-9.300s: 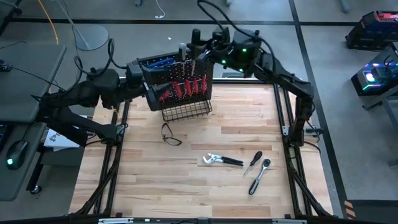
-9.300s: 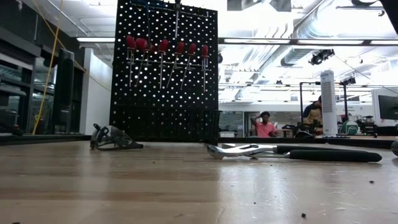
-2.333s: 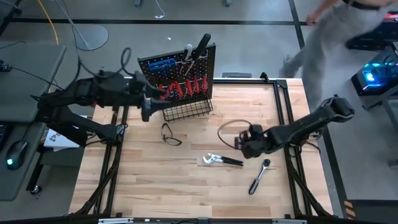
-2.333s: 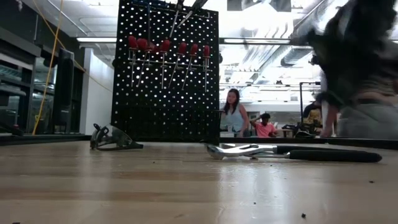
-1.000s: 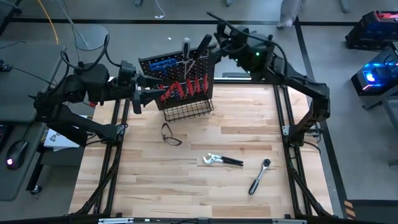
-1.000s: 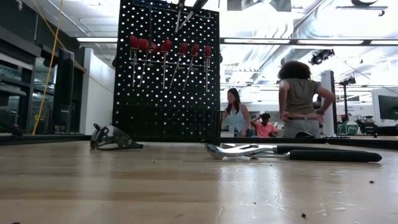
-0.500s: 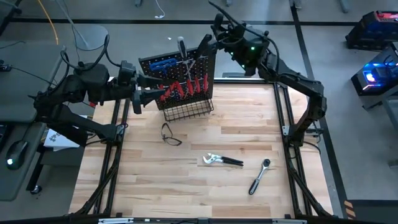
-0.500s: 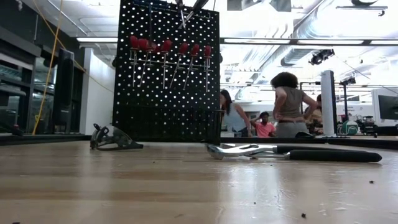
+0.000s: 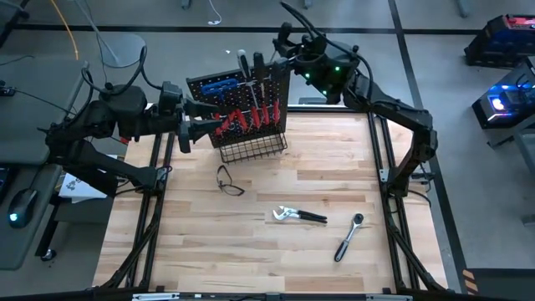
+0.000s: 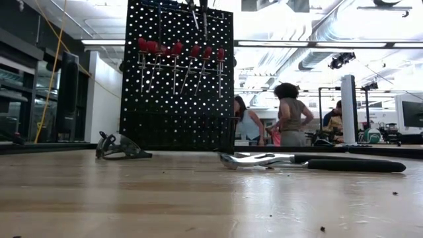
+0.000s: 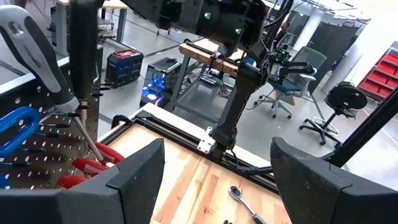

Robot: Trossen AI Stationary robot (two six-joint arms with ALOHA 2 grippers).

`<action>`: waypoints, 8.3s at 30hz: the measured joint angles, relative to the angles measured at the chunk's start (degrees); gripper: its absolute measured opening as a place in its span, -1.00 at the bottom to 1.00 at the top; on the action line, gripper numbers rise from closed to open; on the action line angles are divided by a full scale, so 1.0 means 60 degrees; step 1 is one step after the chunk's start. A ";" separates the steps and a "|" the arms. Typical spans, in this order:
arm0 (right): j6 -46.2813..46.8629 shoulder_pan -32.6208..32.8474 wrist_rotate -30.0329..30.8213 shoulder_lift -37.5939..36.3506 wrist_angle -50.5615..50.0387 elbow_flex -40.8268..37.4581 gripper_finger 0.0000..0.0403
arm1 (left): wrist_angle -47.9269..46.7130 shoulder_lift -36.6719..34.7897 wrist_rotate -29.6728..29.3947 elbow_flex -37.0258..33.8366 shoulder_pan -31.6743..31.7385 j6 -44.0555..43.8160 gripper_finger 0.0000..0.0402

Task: Hang tools onto peg board
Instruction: Hang the black screwdriver on the peg board, then put the black adjustable plier in the wire basket on the pegboard

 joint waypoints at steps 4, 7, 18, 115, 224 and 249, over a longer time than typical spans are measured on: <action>-0.0067 0.0058 0.0156 -0.0008 -0.0076 0.0000 -0.79 | 0.0000 0.0000 -0.0002 0.0000 -0.0004 0.0004 0.34; -0.0062 0.0098 0.0153 -0.0061 -0.0249 0.0001 -0.79 | 0.0000 0.0000 -0.0007 0.0000 0.0000 0.0004 0.34; 0.0421 0.0255 0.0157 -0.0029 -0.1637 0.0000 -0.79 | 0.0000 0.0000 -0.0007 0.0000 0.0000 0.0007 0.34; 0.2980 0.2328 -0.2231 -0.0560 -0.9125 -0.0015 -0.18 | -0.1871 -0.0001 0.2522 -0.0053 -0.0051 0.0012 0.34; 0.5926 0.3831 -0.4656 -0.1093 -0.1096 -0.7585 -0.99 | -0.0098 -0.3857 0.0057 -0.6175 -0.2251 -0.4434 0.34; 1.5159 0.3406 0.1574 -0.1086 0.5252 -1.1001 -1.00 | -0.0058 -0.4138 -0.0036 -0.6176 -0.2251 -0.4586 0.34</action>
